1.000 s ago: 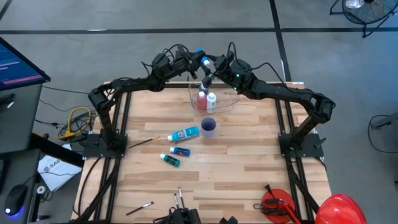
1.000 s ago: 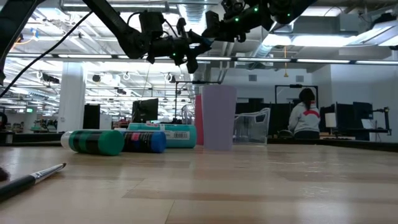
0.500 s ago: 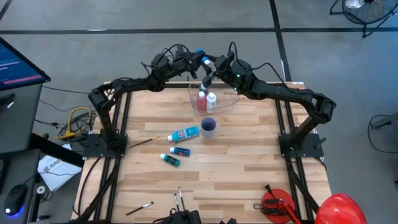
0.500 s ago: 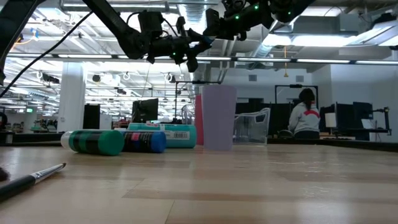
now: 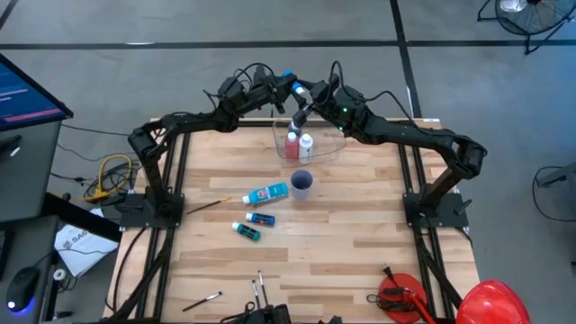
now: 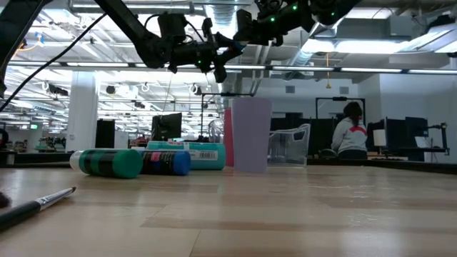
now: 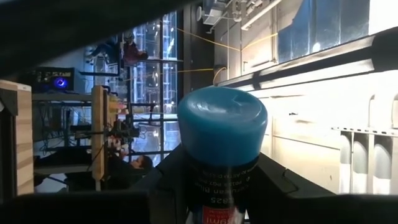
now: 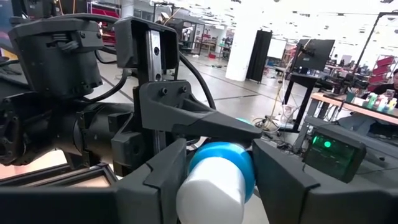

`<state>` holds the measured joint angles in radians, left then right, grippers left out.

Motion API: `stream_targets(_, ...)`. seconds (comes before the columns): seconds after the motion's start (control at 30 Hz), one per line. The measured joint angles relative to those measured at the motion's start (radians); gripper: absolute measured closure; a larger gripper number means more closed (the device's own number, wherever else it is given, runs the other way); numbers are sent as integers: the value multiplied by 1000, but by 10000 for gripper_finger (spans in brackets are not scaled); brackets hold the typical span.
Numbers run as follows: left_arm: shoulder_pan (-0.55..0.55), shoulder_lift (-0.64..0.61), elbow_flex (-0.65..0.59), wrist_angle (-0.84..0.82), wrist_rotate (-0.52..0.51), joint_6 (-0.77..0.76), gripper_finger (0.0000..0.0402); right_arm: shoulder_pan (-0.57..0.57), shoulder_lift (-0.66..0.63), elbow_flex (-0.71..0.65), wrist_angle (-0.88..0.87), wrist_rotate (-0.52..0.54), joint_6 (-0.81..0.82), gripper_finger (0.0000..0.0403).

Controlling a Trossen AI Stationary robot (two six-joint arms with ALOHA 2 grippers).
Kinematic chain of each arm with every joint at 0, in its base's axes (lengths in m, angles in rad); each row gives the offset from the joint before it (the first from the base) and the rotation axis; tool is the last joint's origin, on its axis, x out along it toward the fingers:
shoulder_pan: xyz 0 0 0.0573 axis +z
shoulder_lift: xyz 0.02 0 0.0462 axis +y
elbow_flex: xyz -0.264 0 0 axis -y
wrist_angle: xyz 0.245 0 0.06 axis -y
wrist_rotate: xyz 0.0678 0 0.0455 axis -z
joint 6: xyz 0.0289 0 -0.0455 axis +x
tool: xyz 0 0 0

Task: Pick & Place Paint Supplies
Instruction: Adjust the blue paint bottle in the transparent bin

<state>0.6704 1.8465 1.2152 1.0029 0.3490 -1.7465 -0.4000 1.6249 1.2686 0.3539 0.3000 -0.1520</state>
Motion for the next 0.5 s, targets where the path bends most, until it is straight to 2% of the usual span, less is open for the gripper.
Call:
stream_targets(0.23, 0, 0, -1, 9, 27, 3, 299, 0, 1, 0, -17, 2, 3, 247)
stream_targets(0.37, 0, 0, -2, 6, 52, 3, 299, 5, 1, 1, -52, 87, 15, 251)
stream_targets(0.5, -1, 0, -2, 5, 49, 8, 299, 6, 2, 1, -58, 94, 22, 263)
